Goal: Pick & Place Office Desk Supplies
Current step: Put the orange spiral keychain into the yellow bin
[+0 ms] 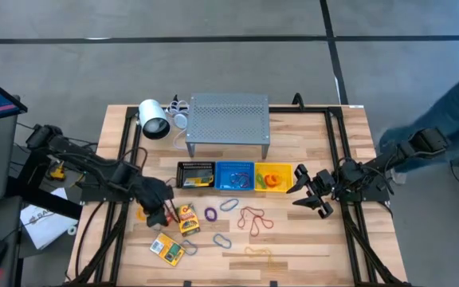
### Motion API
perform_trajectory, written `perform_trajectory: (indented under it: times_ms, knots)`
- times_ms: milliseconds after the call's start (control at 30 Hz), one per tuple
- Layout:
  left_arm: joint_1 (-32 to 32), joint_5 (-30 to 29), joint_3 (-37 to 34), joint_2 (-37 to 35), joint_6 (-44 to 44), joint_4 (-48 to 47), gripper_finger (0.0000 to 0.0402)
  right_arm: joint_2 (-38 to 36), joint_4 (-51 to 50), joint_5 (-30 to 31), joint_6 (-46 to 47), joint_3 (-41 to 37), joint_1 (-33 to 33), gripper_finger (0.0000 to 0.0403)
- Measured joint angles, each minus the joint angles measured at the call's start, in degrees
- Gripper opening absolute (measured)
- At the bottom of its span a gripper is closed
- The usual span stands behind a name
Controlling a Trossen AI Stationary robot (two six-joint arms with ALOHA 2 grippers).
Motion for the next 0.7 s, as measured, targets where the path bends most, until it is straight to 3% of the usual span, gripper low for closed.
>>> perform_trajectory:
  times_ms: [133, 333, 700]
  knots:
    - [0.78, 5.34, -0.04, 0.02, -5.24, -6.41, 0.0007, 0.00, 0.00, 0.00, -0.01, 0.00, 0.00, 0.0180]
    - [2.63, 12.22, -0.04, 0.71, -11.48, -7.57, 0.0007, -0.02, 0.00, 0.00, 0.00, 0.00, 0.00, 0.0180]
    - [4.60, 32.88, -0.04, 6.77, -17.41, -6.11, 0.0007, 0.00, 0.00, 0.00, -0.01, 0.00, 0.00, 0.0180]
